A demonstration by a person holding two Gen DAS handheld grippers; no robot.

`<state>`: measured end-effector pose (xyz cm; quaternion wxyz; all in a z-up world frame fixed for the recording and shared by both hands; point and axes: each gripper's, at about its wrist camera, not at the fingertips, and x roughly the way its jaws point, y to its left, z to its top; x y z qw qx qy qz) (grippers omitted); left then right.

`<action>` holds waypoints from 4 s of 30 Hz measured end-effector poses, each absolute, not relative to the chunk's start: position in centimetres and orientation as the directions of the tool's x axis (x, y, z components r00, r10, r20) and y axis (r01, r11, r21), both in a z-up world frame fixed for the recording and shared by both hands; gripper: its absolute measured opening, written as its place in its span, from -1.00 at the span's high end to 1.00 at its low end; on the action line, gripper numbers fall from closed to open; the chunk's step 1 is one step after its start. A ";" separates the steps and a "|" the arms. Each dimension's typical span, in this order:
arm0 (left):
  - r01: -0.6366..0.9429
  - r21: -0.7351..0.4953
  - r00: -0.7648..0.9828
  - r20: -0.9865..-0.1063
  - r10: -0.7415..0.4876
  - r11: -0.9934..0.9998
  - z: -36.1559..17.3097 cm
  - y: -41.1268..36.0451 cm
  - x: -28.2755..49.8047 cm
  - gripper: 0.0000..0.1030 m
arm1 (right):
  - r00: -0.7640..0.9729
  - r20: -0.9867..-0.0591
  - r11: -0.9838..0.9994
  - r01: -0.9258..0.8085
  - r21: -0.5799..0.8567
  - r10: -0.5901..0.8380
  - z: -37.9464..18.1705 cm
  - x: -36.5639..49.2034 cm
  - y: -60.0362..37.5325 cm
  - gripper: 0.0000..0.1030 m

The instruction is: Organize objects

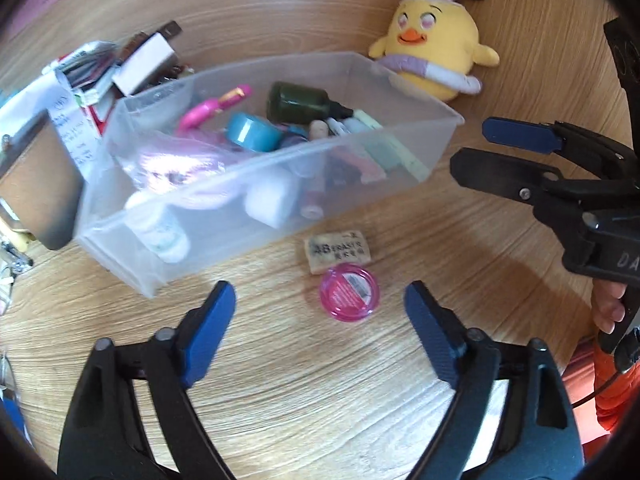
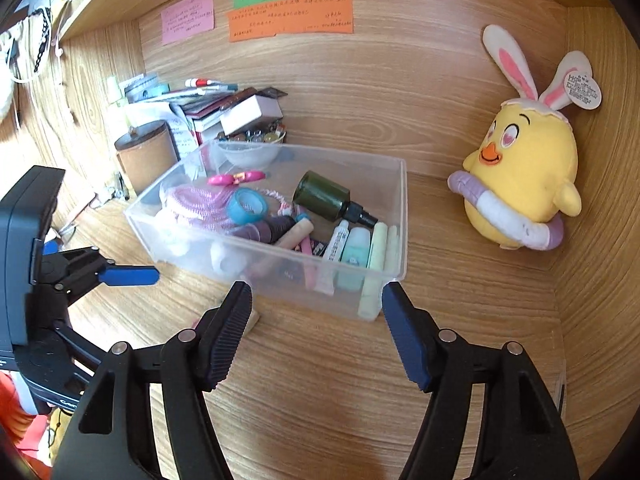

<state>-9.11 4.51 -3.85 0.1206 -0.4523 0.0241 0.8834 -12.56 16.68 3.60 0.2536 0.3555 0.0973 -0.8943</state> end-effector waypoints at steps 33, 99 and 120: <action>-0.129 -0.148 -0.652 -0.732 0.196 -0.981 -1.4 -1.8 -6.3 0.33 | -0.435 -0.809 -0.755 0.655 0.017 -0.395 -2.3 -13.5 8.9 0.49; -0.062 -0.105 -0.780 -0.615 0.114 -0.993 3.1 -2.0 -8.6 -0.80 | -0.691 -0.588 -0.849 0.528 -0.014 -0.420 6.7 -12.4 14.2 -0.61; -0.046 -0.092 -0.772 -0.628 0.094 -0.995 1.3 -2.2 -6.3 -0.83 | -0.667 -0.613 -0.858 0.512 0.036 -0.424 5.3 -11.1 14.2 -0.63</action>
